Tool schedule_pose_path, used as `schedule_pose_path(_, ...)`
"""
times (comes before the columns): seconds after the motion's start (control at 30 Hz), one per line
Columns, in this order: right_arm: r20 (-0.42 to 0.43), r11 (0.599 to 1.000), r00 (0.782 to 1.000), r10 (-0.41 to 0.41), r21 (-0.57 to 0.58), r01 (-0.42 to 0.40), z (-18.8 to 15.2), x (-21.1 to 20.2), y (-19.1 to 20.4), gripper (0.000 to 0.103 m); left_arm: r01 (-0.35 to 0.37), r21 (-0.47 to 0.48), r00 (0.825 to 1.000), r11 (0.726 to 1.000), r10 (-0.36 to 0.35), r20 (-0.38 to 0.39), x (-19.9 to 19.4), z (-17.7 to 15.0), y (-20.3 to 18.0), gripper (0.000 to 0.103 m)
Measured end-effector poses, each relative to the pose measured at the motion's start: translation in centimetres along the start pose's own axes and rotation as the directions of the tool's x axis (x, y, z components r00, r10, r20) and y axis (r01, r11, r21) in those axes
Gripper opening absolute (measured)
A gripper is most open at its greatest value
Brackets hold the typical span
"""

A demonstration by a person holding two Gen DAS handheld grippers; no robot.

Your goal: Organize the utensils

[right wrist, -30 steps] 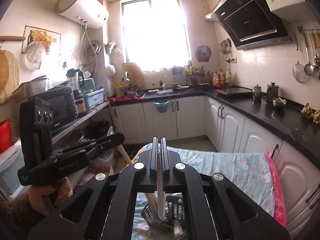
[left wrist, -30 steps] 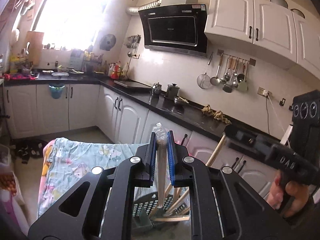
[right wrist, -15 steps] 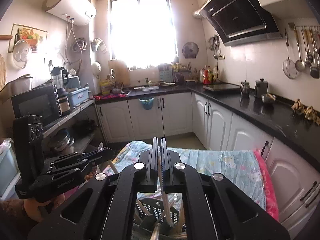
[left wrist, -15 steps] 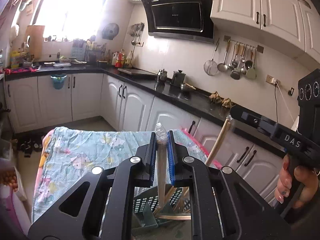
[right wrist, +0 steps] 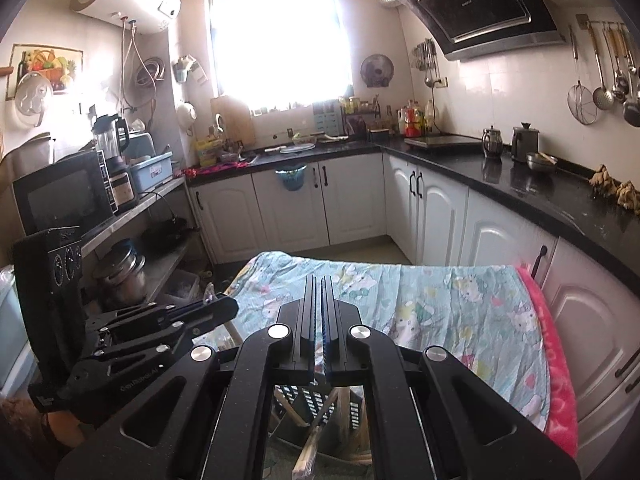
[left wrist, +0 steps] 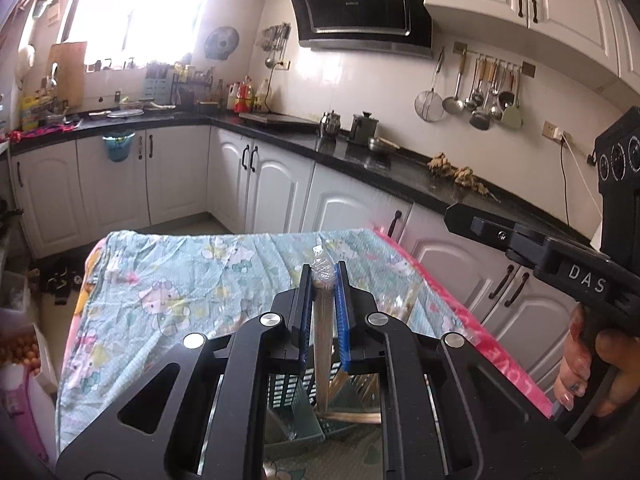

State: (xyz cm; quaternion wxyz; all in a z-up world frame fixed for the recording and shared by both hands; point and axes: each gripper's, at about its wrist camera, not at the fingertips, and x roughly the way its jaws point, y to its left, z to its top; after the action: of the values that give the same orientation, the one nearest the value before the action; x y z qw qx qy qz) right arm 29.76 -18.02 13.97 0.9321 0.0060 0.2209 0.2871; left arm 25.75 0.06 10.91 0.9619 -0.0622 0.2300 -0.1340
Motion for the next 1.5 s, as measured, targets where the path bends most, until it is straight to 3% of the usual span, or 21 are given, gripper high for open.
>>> schedule_pose_path(0.13,-0.025,1.0,1.0,-0.011,0.026,0.011,-0.8,0.5,-0.5,0.003,-0.004,0.0,0.999,1.0,0.004,-0.035,0.8,-0.9,0.2,0.008)
schedule_pose_path(0.27,-0.053,0.999,0.998,-0.019,0.038,0.021,-1.3,0.7,-0.9,0.006,-0.007,0.002,0.998,1.0,0.007,-0.059,0.9,-1.6,0.3,0.034)
schedule_pose_path(0.37,-0.051,0.998,0.998,-0.026,0.053,0.029,-1.7,0.3,-1.2,0.036,-0.007,-0.001,0.998,1.0,0.007,-0.066,0.6,-1.8,0.3,0.043)
schedule_pose_path(0.63,-0.047,0.997,0.998,-0.033,0.069,0.036,-2.2,-1.1,-1.6,0.038,-0.022,-0.015,0.998,1.0,0.021,-0.06,-0.9,-1.9,0.6,0.071)
schedule_pose_path(0.83,-0.013,0.998,0.999,-0.035,0.053,0.035,-2.2,-3.1,-0.8,0.048,-0.035,-0.016,0.999,0.999,0.034,-0.043,-2.5,-1.7,0.5,0.092)
schedule_pose_path(1.2,0.042,0.999,0.998,-0.043,-0.005,0.044,-3.0,-6.6,1.6,0.073,-0.05,-0.041,0.998,0.998,0.049,-0.026,-5.2,-2.1,0.8,0.092)
schedule_pose_path(1.37,0.052,0.999,0.998,-0.044,-0.023,0.045,-3.7,-7.5,2.4,0.075,-0.056,-0.048,0.998,0.997,0.055,-0.024,-6.2,-2.5,0.8,0.092)
schedule_pose_path(1.5,0.06,0.998,0.997,-0.054,-0.035,0.056,-4.2,-7.9,2.8,0.084,-0.058,-0.054,0.998,0.997,0.056,-0.024,-6.8,-2.9,0.7,0.092)
